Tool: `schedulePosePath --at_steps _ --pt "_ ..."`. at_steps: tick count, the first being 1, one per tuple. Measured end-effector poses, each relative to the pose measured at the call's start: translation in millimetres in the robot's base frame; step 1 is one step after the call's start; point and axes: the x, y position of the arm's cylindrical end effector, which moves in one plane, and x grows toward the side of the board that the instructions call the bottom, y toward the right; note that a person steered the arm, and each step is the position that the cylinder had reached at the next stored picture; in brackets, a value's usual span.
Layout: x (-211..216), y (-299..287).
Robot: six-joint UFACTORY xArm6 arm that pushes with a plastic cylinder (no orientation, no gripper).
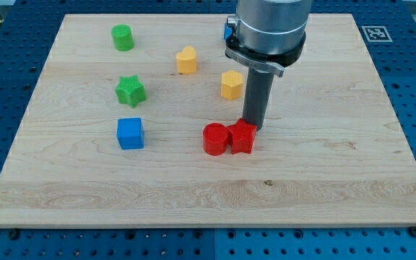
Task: Make the yellow blocks together
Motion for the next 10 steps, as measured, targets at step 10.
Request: schedulePosePath --at_steps 10 --pt "-83 -69"
